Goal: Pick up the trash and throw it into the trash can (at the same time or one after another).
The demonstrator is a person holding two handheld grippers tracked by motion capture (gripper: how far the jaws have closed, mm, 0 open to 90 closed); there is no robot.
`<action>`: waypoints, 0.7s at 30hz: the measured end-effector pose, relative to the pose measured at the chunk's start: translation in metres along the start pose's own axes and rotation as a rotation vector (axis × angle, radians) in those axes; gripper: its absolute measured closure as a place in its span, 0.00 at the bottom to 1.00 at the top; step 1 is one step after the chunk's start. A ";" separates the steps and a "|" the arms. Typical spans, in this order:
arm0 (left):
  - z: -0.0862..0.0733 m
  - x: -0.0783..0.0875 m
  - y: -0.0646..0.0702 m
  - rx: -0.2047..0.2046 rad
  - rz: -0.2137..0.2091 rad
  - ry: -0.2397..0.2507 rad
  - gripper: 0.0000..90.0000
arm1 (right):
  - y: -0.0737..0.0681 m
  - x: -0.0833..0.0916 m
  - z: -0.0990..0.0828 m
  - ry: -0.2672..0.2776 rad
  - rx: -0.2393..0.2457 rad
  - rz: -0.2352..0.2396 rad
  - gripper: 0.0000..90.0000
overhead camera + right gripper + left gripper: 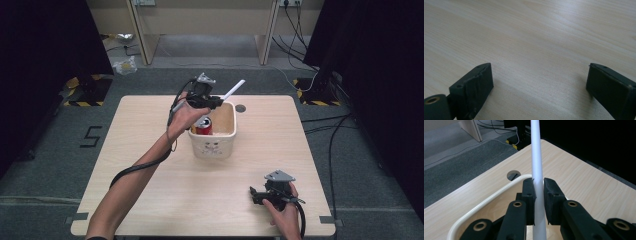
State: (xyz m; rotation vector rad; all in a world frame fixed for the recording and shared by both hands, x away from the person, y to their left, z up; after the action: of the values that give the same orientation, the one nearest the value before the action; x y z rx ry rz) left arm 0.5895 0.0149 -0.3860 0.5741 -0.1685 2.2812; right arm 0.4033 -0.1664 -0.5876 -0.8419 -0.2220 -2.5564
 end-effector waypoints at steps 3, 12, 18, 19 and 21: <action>-0.003 -0.005 0.001 0.008 0.000 -0.009 0.88 | 0.000 0.000 0.000 0.000 -0.001 0.000 0.08; -0.008 -0.017 0.002 0.019 0.006 -0.029 0.88 | 0.000 0.000 0.000 0.000 0.003 0.000 0.08; -0.011 -0.024 0.007 0.016 0.004 -0.041 0.88 | 0.000 0.000 0.000 0.000 0.004 0.001 0.08; -0.011 -0.025 0.008 0.016 0.003 -0.043 0.88 | 0.000 0.000 0.000 0.000 0.004 0.002 0.08; -0.011 -0.027 0.010 0.014 -0.001 -0.045 0.88 | 0.000 0.000 0.000 0.001 0.004 0.002 0.08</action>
State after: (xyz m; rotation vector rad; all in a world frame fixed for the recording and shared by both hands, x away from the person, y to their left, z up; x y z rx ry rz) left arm 0.5946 -0.0064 -0.4078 0.6330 -0.1747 2.2715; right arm 0.4032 -0.1663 -0.5876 -0.8391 -0.2263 -2.5536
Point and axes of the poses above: each handheld gripper's, and its own axes: x roughly backward along the jaws, z roughly out of its top, y roughly to its right, the point moved 10 cm from there along -x, roughly forward along the jaws, and after that the axes turned 8 degrees about y, right-handed, at the moved point
